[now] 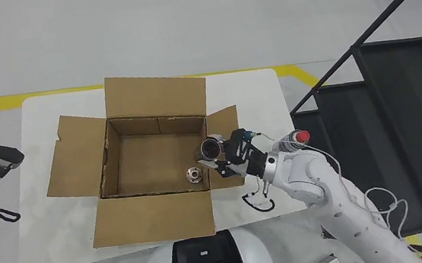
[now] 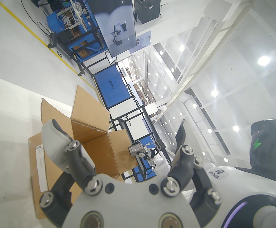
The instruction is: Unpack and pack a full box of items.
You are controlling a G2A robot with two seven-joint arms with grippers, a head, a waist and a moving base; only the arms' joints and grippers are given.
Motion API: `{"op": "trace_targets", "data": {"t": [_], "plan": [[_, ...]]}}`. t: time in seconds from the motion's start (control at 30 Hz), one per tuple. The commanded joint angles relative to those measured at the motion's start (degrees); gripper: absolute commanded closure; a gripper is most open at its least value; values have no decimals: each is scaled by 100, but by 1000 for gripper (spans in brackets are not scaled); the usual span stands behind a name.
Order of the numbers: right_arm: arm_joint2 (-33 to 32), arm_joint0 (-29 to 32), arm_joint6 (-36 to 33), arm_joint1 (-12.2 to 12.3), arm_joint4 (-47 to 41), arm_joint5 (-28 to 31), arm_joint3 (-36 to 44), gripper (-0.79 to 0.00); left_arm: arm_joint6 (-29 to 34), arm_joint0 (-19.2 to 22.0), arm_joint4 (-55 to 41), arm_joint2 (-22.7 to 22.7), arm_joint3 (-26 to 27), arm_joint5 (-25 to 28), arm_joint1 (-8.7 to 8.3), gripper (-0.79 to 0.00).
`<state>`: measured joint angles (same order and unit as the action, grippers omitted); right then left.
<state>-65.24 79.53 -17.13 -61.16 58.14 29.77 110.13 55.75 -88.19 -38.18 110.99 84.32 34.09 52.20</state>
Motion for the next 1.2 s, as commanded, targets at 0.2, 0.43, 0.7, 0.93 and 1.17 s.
{"op": "trace_targets", "data": {"t": [0.2,0.43,0.7,0.93,1.17], "plan": [[746,-820,54,-206,112,-512,-523,0,0,0,0,0,0,0,0,-785],[746,-820,54,-206,112,-512,-523,0,0,0,0,0,0,0,0,-785],[795,-828,90,-226,131,-562,-478,0,0,0,0,0,0,0,0,-785],[1498,-1793,-107,-476,148,-587,-879,0,0,0,0,0,0,0,0,-785],[2316,-2844,-156,-869,12,-710,-1990,0,0,0,0,0,0,0,0,-785]]}}
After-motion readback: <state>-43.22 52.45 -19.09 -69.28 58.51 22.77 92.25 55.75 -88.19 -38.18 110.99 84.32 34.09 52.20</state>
